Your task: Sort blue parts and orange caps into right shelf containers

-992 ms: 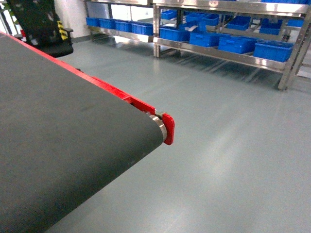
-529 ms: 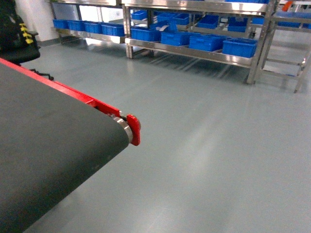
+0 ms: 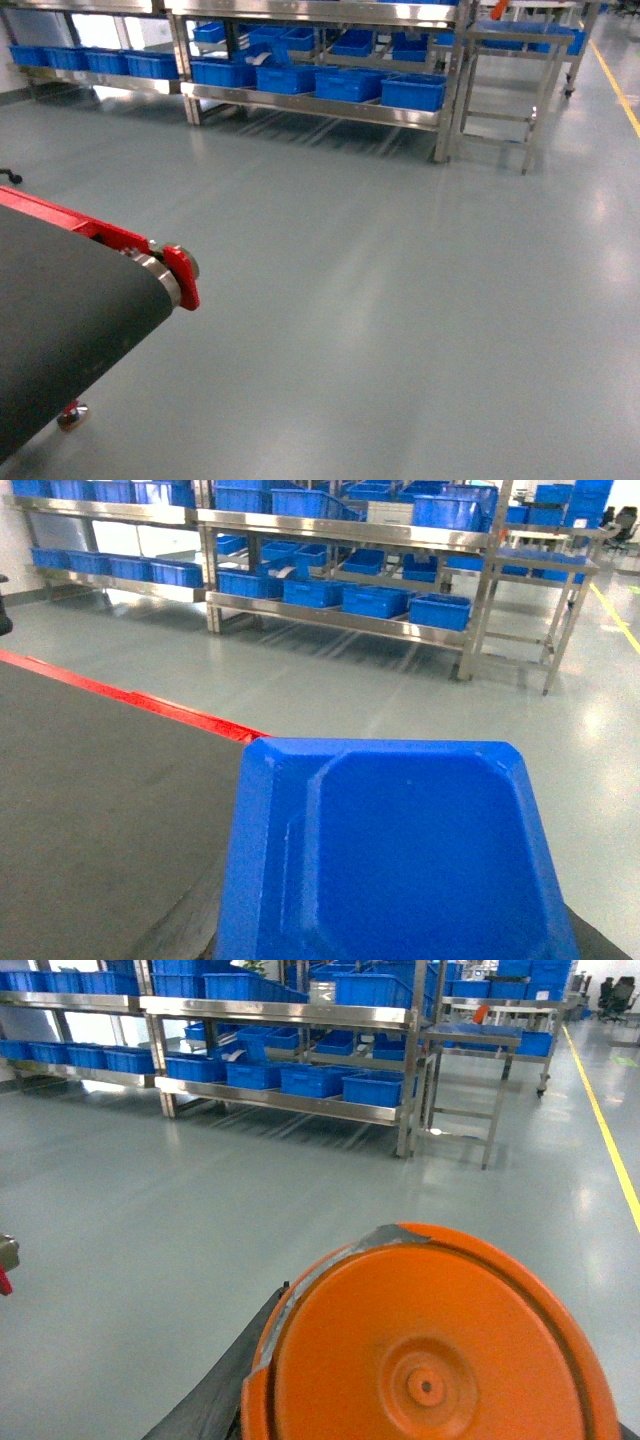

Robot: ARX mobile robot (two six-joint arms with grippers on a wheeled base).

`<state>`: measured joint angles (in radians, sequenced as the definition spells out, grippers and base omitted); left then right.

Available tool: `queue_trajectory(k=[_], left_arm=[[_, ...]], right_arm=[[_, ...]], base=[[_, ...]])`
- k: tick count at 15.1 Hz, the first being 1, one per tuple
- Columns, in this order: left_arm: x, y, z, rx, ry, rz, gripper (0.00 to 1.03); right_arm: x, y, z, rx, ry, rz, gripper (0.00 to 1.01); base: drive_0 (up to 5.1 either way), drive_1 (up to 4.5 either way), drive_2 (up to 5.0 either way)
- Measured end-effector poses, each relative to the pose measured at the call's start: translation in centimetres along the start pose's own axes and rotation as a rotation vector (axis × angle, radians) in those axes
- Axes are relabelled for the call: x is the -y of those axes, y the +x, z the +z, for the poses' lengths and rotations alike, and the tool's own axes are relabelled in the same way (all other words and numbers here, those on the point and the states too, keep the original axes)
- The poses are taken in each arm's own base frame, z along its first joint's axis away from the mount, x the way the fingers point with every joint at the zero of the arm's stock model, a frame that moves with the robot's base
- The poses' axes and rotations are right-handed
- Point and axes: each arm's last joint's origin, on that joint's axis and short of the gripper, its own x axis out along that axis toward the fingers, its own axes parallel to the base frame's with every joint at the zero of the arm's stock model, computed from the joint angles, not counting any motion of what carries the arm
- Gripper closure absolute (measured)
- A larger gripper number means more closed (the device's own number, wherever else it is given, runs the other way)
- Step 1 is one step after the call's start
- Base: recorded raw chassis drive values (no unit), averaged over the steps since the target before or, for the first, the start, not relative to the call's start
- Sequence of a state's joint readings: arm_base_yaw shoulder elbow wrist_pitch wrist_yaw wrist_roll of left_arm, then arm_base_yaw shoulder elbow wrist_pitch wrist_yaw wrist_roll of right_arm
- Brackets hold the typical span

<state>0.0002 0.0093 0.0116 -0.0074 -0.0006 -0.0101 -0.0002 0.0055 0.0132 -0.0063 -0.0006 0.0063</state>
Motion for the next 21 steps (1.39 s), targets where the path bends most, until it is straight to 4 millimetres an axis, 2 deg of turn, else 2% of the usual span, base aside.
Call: queue_trajectory(k=[21], left_arm=[[0.01, 0.00, 0.01, 0.001, 0.000, -0.001, 0.62]], right_arm=[[0.00, 0.00, 0.02, 0.002, 0.000, 0.000, 0.58]], base=[[-1.6, -1.58, -1.6]])
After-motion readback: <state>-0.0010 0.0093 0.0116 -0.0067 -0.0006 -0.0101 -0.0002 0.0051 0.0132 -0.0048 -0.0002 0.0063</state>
